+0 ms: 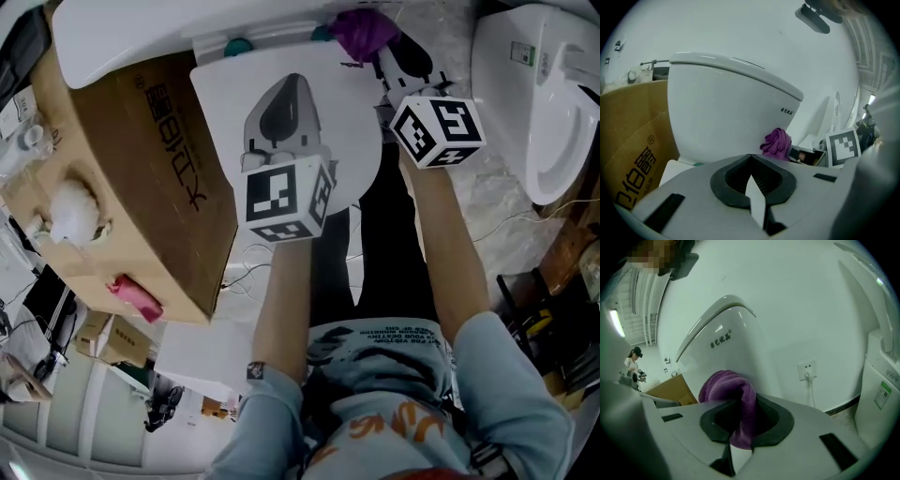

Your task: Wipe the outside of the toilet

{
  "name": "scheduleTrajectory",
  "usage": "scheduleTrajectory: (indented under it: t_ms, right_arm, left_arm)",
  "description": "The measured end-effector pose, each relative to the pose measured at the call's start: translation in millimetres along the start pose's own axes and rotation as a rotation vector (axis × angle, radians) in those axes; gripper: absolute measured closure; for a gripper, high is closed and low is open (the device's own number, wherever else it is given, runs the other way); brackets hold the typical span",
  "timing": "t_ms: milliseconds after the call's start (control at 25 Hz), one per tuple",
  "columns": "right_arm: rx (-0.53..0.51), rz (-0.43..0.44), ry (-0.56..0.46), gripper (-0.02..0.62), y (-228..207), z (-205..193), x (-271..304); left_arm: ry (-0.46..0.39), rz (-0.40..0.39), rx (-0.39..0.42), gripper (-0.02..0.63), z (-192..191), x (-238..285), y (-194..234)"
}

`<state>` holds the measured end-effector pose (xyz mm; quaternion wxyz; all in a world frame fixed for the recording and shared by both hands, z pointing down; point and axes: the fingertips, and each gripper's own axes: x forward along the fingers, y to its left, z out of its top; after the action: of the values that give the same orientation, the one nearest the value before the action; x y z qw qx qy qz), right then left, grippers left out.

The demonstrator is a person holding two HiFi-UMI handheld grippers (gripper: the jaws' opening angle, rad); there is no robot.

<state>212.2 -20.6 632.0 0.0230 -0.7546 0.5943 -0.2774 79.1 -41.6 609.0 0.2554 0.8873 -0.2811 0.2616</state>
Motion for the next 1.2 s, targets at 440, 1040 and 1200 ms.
scheduleTrajectory:
  t_ms: [440,1040,1200]
  right_arm:
    - [-0.116,0.024,0.07,0.523,8.6,-18.5,-7.7]
    - [-0.467,0.522,0.236,0.523,228.1,-73.0,64.1]
    - [-0.616,0.564,0.222,0.523,263.3,-75.3,90.8]
  left_arm:
    - [0.007,0.05,-0.058,0.581,-9.8,-2.3,35.2]
    - [-0.045,0.321,-0.269,0.581,-39.3,-80.0,159.0]
    - [-0.06,0.363,-0.309,0.581,-44.7,-95.6,178.4]
